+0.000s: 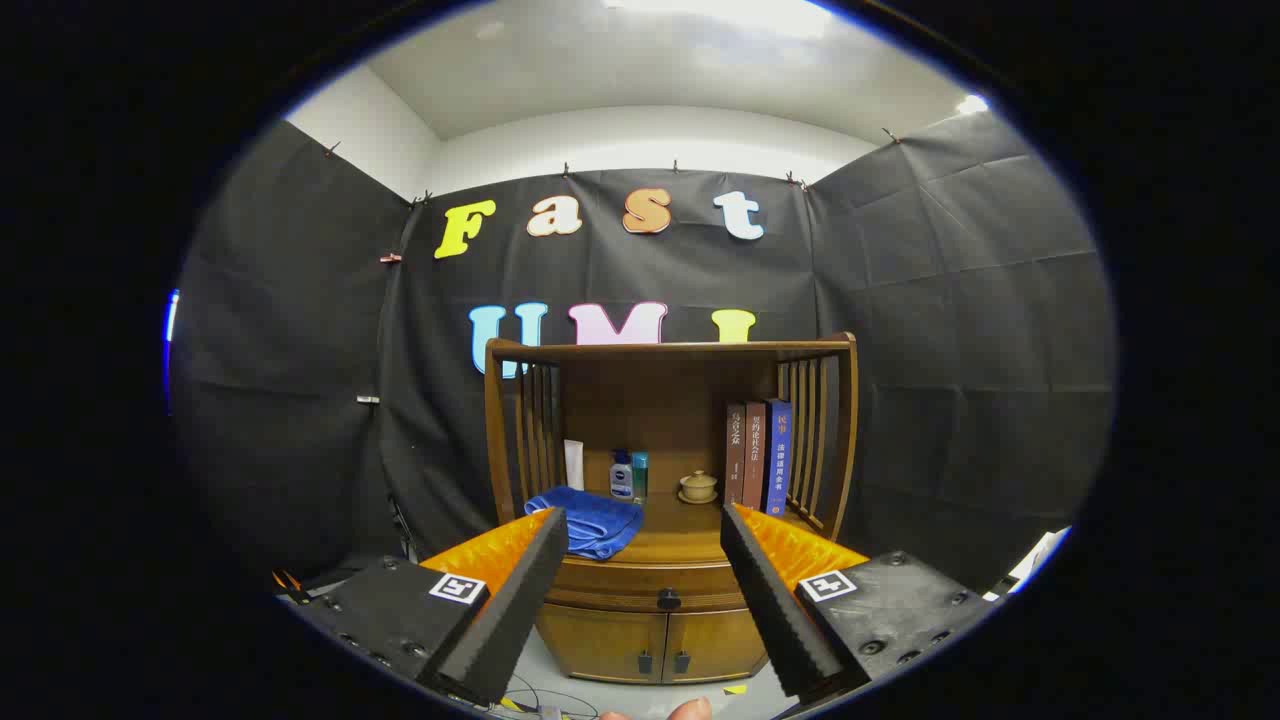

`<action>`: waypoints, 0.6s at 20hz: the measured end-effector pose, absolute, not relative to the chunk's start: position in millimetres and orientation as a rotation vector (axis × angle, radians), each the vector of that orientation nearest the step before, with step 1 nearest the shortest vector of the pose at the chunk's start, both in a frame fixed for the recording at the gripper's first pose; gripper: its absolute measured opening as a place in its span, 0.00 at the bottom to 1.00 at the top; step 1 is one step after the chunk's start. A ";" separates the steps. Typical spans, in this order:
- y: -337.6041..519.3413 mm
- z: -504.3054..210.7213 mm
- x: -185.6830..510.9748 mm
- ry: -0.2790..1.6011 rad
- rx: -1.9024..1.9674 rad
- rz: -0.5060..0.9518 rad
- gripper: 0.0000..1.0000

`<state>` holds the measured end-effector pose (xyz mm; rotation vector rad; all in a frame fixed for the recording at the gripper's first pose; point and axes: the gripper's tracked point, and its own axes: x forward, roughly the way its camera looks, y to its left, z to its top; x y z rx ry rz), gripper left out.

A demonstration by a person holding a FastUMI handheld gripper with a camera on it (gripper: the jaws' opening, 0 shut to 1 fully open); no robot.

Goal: Pull open the drawer, take out the items inside it, and place them on the countertop above the cabinet.

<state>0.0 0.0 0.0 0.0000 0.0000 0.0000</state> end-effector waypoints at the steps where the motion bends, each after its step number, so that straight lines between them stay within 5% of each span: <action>1: -0.3 0.5 0.2 -0.002 0.000 0.000 0.98; 12: -0.3 3.7 1.4 -0.006 0.003 -0.002 0.98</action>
